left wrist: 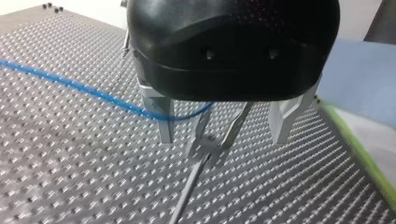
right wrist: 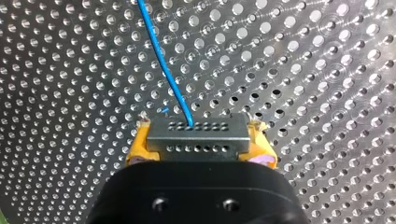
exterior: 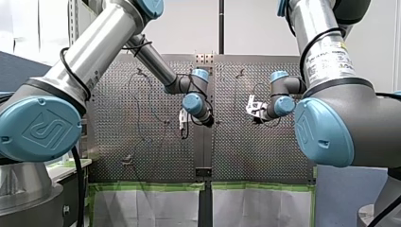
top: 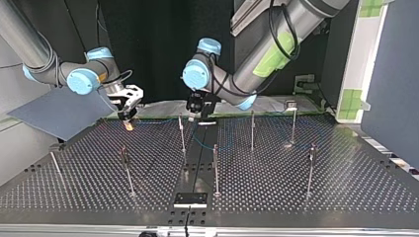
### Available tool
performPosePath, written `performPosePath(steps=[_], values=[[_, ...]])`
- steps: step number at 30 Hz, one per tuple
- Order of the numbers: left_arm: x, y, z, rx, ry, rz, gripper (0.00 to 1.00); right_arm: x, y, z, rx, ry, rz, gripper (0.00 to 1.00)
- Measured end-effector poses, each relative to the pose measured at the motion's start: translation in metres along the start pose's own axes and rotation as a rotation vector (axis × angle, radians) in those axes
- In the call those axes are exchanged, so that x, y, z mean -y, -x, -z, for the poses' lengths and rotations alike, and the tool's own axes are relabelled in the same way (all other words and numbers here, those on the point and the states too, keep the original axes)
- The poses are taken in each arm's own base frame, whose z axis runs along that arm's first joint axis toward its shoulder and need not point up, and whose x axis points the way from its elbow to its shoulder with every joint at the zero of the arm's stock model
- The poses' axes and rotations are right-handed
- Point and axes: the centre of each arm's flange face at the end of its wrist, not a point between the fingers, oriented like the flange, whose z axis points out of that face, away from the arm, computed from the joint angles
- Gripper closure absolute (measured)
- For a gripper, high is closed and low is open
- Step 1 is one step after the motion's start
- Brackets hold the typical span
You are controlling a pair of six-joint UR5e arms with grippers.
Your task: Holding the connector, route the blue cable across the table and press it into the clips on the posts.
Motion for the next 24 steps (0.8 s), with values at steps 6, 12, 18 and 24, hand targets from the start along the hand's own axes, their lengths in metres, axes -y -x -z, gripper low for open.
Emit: performPosePath(steps=[6, 12, 18, 24], values=[[0.015, -0.010, 0.012, -0.018, -0.028, -0.010, 0.00, 0.000, 0.000, 0.000, 0.002, 0.000, 0.001, 1.00], [0.046, -0.017, 0.026, 0.004, -0.069, 0.010, 0.00, -0.001, 0.000, 0.000, 0.003, 0.001, 0.002, 1.00], [0.082, -0.015, 0.035, 0.073, -0.090, 0.074, 0.00, -0.002, -0.002, 0.001, 0.003, 0.004, 0.004, 1.00], [0.100, -0.003, 0.028, 0.157, -0.075, 0.124, 0.00, 0.000, -0.012, 0.003, -0.010, 0.004, 0.010, 1.00]])
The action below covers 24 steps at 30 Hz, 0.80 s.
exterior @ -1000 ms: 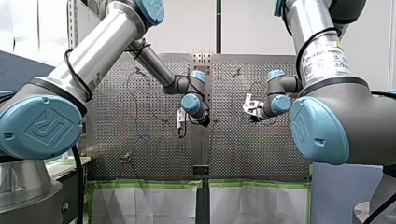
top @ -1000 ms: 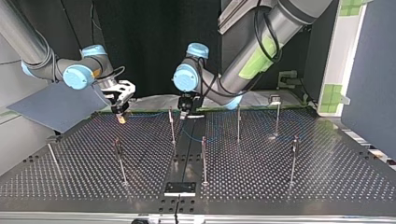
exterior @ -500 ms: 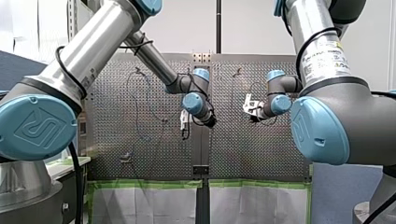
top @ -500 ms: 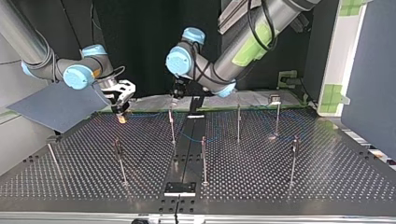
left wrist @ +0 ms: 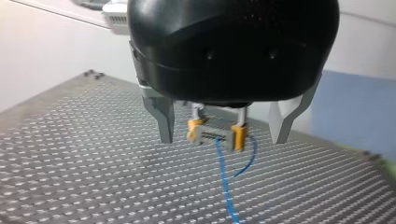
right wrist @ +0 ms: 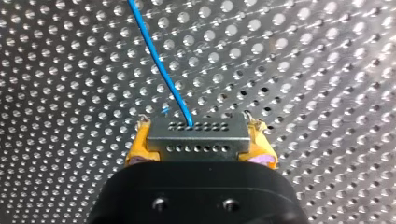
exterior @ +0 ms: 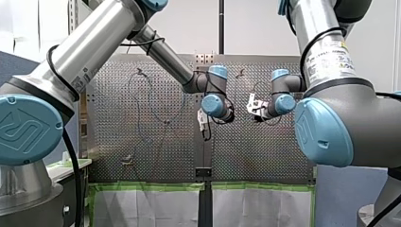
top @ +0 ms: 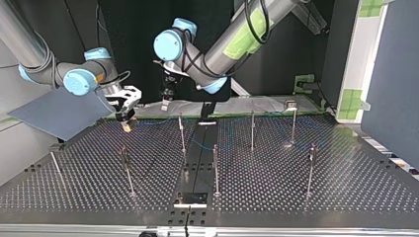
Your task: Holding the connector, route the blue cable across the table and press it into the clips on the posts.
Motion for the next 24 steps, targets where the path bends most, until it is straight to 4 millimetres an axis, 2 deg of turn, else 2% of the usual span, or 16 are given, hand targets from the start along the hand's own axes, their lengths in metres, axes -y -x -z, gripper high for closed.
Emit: performPosePath(steps=[3, 7, 12, 17, 24], values=[[0.000, 0.001, -0.009, 0.015, 0.030, 0.009, 0.00, 0.003, -0.011, 0.004, -0.013, -0.001, 0.001, 1.00], [-0.001, -0.008, -0.018, 0.001, 0.066, 0.006, 0.00, 0.005, -0.019, 0.007, -0.019, -0.002, 0.001, 1.00], [0.002, -0.020, -0.035, 0.002, 0.082, 0.027, 0.00, 0.006, -0.019, 0.010, -0.002, 0.002, -0.002, 1.00], [0.006, -0.016, -0.043, 0.019, 0.079, 0.040, 0.00, 0.006, -0.019, 0.011, 0.003, 0.004, -0.006, 1.00], [0.002, -0.015, -0.048, 0.029, 0.097, 0.045, 0.00, 0.006, -0.019, 0.011, 0.000, 0.003, -0.007, 1.00]])
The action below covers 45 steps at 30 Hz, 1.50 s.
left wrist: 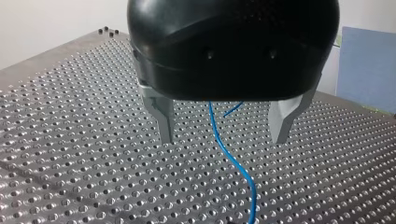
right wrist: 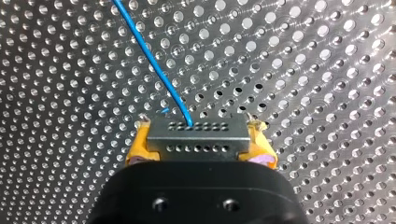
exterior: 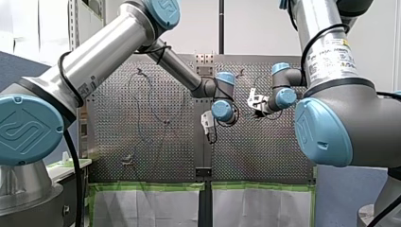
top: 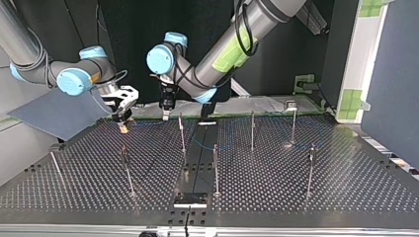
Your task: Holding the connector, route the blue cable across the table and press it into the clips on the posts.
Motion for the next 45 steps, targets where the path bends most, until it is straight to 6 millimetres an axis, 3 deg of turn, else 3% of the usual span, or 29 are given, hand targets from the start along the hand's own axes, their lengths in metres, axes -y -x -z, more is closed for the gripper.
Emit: performPosePath(steps=[10, 21, 35, 44, 45], values=[[0.001, -0.022, -0.021, -0.003, 0.024, 0.005, 0.00, 0.000, 0.000, 0.000, 0.001, 0.000, 0.000, 1.00], [0.014, 0.002, -0.045, 0.068, 0.035, 0.042, 0.00, 0.002, 0.001, 0.000, 0.002, -0.006, 0.002, 1.00], [0.007, -0.038, -0.075, 0.006, 0.066, 0.028, 0.00, 0.002, 0.000, 0.000, 0.002, -0.010, 0.001, 1.00], [0.016, -0.032, -0.082, 0.017, 0.068, 0.043, 0.00, 0.001, 0.000, 0.000, -0.001, -0.010, 0.000, 1.00], [0.016, -0.032, -0.081, 0.017, 0.068, 0.045, 0.08, 0.001, 0.000, 0.000, -0.001, -0.010, 0.001, 1.00]])
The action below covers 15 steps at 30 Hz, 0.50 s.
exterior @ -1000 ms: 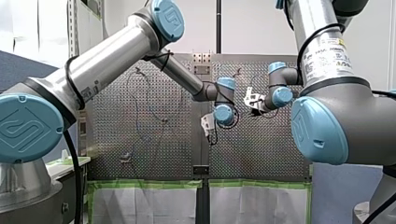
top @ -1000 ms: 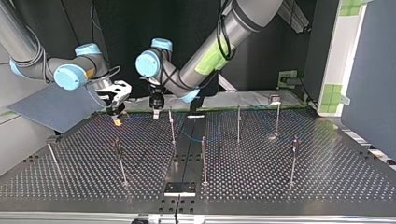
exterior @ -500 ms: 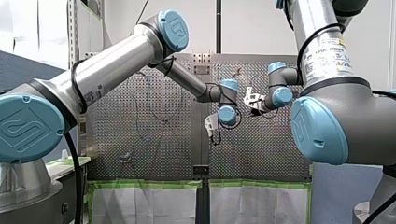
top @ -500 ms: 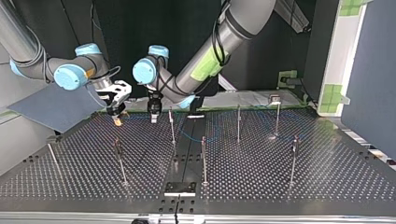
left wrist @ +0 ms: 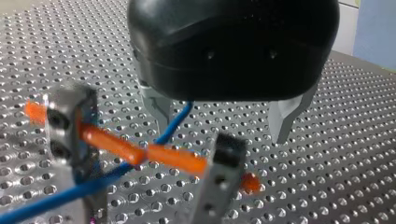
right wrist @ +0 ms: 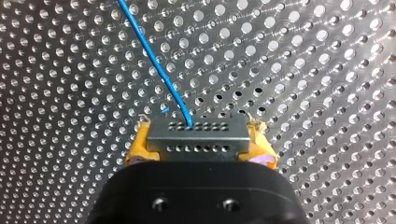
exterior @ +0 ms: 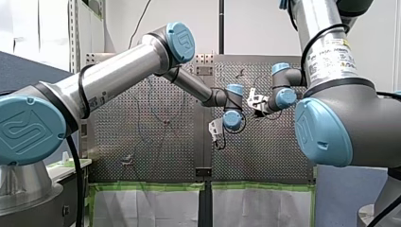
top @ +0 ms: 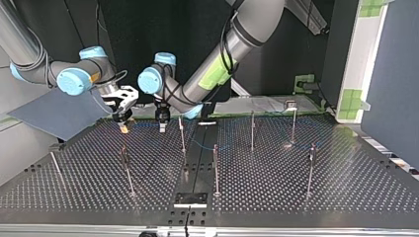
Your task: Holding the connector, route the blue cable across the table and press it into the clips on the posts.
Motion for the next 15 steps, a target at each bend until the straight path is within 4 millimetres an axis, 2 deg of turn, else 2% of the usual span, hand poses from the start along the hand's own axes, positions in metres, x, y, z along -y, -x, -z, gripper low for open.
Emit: performPosePath(steps=[1, 2, 3, 4, 6, 7, 15], values=[[0.0003, -0.0001, 0.0003, -0.001, 0.000, 0.002, 0.22, 0.0000, 0.0000, 0.0000, 0.000, 0.000, 0.000, 1.00], [0.0007, -0.0004, 0.0008, -0.002, 0.000, 0.003, 0.22, 0.0000, 0.0000, 0.0000, 0.000, 0.000, 0.000, 1.00], [0.0009, -0.0005, 0.0011, -0.002, 0.000, 0.003, 0.45, 0.0001, 0.0000, 0.0000, 0.000, -0.001, 0.000, 1.00], [0.0009, -0.0006, 0.0012, -0.002, 0.001, 0.001, 0.62, 0.0002, -0.0001, 0.0001, 0.000, -0.002, 0.000, 1.00], [0.0005, -0.0002, 0.0013, 0.000, 0.007, -0.003, 0.62, 0.0000, -0.0003, 0.0001, 0.000, -0.002, 0.000, 1.00], [0.0003, -0.0001, 0.0012, 0.002, 0.009, -0.005, 1.00, -0.0003, -0.0006, 0.0001, -0.001, -0.002, 0.000, 1.00], [0.0000, 0.0009, 0.0005, 0.010, 0.015, -0.004, 1.00, -0.0011, -0.0018, 0.0003, 0.000, 0.000, 0.002, 1.00]])
